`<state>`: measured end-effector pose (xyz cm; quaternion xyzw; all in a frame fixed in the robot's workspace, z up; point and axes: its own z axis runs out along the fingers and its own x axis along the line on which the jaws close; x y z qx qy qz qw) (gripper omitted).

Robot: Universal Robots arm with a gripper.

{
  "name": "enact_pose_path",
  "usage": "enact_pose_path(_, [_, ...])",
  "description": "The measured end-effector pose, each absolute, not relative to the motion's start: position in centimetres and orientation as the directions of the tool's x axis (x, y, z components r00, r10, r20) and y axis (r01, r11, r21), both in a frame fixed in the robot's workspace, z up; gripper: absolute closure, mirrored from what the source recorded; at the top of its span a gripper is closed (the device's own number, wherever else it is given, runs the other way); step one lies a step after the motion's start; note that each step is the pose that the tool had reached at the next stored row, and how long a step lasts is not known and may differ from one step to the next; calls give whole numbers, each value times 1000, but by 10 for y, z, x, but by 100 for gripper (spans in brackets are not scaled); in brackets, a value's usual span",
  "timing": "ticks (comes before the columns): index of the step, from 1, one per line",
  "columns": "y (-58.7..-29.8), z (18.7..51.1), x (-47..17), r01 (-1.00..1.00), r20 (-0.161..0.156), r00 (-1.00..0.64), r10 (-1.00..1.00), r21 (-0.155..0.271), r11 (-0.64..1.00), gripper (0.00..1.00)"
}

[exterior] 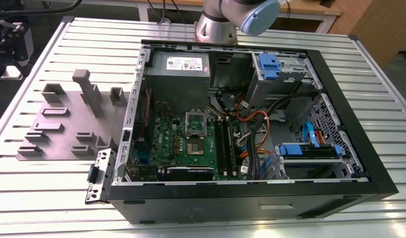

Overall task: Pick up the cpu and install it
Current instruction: 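Pick up the cpu and move it towards the insertion slot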

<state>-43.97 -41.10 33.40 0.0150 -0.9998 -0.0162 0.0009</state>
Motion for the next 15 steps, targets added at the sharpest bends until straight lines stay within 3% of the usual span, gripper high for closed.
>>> enact_pose_path(15, [-411, 339, -440, -30, 1, -1000, -30, 32, 999, 53])
